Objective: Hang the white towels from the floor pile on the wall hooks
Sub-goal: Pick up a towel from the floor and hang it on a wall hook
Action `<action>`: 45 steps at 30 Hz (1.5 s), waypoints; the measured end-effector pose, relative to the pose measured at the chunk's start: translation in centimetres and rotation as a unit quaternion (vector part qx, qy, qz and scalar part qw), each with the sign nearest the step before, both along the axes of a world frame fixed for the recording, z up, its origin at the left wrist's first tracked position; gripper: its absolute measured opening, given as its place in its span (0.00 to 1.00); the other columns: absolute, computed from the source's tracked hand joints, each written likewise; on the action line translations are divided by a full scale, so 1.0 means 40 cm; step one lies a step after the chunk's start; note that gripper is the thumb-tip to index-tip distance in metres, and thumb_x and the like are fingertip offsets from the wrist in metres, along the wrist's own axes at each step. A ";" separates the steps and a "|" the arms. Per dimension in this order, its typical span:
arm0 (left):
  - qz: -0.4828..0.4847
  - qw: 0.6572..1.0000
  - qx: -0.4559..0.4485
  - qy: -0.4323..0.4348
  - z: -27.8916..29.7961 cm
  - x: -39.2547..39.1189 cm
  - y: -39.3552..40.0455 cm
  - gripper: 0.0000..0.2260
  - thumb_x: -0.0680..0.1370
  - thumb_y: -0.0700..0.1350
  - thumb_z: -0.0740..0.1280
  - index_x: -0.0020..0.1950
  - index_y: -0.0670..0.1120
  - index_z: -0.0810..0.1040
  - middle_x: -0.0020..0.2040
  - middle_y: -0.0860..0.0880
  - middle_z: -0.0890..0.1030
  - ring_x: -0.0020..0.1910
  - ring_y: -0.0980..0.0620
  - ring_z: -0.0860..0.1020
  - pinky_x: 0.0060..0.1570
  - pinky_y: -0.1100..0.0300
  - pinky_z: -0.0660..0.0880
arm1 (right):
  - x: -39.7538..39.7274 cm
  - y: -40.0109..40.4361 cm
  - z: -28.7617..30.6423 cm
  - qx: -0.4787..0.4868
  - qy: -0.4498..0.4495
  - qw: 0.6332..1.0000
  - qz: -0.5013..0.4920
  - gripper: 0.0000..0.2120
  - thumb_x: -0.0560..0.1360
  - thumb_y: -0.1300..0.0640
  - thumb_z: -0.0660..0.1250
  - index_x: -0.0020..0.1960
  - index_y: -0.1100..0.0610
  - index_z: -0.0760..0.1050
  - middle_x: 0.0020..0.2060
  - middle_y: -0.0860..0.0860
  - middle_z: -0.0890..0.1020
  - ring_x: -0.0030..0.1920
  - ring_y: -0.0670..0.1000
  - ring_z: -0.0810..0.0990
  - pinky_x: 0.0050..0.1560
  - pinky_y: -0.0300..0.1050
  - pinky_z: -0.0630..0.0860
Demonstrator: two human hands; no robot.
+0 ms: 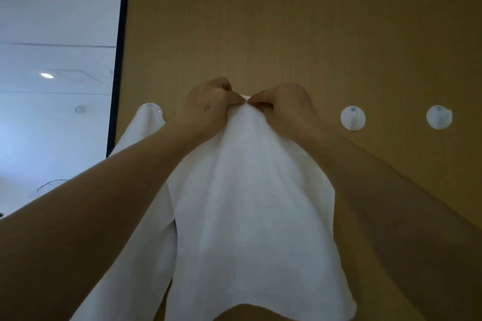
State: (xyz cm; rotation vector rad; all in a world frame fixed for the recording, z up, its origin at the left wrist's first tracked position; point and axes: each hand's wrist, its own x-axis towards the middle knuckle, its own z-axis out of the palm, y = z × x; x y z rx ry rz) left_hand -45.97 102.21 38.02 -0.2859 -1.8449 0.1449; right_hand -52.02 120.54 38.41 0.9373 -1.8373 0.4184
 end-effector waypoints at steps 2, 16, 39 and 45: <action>0.008 1.000 -0.006 0.023 -0.014 -0.022 -0.001 0.12 0.77 0.42 0.66 0.58 0.51 0.83 0.50 0.47 0.79 0.47 0.45 0.77 0.43 0.55 0.72 | -0.020 -0.011 -0.018 -0.037 0.003 0.999 0.012 0.16 0.80 0.56 0.60 0.62 0.44 0.80 0.60 0.46 0.82 0.60 0.52 0.79 0.60 0.47 0.74; -0.092 0.972 0.218 0.002 -0.109 -0.060 0.071 0.12 0.80 0.42 0.59 0.57 0.44 0.80 0.52 0.50 0.77 0.48 0.54 0.73 0.48 0.62 0.66 | -0.022 -0.047 -0.120 -0.197 -0.190 0.932 0.239 0.12 0.79 0.46 0.60 0.49 0.46 0.83 0.49 0.42 0.83 0.49 0.42 0.80 0.49 0.42 0.74; -0.141 0.951 0.267 -0.074 -0.302 0.027 0.081 0.18 0.83 0.47 0.57 0.74 0.48 0.68 0.63 0.50 0.78 0.60 0.51 0.77 0.59 0.60 0.71 | 0.059 -0.089 -0.281 -0.199 -0.244 0.945 0.085 0.21 0.80 0.43 0.51 0.61 0.55 0.74 0.49 0.48 0.79 0.47 0.49 0.78 0.53 0.52 0.77; -0.067 0.967 0.217 -0.116 -0.325 0.138 0.035 0.23 0.83 0.51 0.58 0.77 0.47 0.62 0.75 0.47 0.67 0.72 0.46 0.66 0.71 0.50 0.64 | 0.151 -0.032 -0.353 -0.155 -0.271 0.946 -0.092 0.26 0.80 0.41 0.53 0.73 0.55 0.64 0.63 0.57 0.70 0.62 0.59 0.71 0.64 0.58 0.70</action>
